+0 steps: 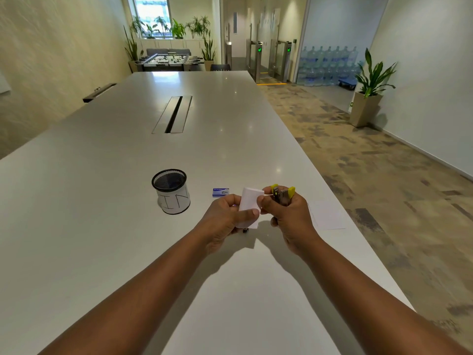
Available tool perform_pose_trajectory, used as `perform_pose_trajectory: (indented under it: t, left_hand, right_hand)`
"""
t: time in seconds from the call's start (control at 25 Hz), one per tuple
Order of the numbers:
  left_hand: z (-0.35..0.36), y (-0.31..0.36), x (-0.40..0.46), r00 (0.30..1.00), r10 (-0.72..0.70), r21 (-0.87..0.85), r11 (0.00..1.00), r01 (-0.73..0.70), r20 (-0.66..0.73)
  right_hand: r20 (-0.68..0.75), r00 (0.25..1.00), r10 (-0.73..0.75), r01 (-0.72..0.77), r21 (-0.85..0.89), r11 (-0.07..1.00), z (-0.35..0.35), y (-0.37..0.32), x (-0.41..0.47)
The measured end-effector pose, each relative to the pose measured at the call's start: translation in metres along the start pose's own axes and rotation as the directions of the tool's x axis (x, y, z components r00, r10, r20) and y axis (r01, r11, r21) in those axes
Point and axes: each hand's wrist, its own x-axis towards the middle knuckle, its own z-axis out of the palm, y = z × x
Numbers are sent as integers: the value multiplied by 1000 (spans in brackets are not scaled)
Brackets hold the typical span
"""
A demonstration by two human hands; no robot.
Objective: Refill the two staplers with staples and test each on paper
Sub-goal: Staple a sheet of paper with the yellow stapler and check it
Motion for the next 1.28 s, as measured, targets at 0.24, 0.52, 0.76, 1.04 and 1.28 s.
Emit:
perform_pose_trajectory:
  t: [0.24, 0.52, 0.76, 1.04, 1.28]
  left_hand:
    - [-4, 7, -2, 989, 144, -109, 983, -147, -33]
    - [-4, 5, 0, 985, 151, -73, 985, -157, -84]
    - [-5, 5, 3, 987, 128, -57, 989, -134, -95]
    - [4, 3, 3, 952, 192, 178, 972, -152, -238]
    - [1, -3, -1, 917, 329, 431, 878, -208, -227]
  right_hand:
    - [58, 998, 9, -7, -32, 999, 1, 0, 1]
    - [89, 996, 23, -20, -34, 999, -1, -2, -1]
    - [94, 995, 26, -20, -66, 998, -4, 0, 1]
    - [83, 996, 35, -29, -73, 997, 1, 2, 1]
    - [50, 998, 38, -36, -47, 998, 8, 6, -1]
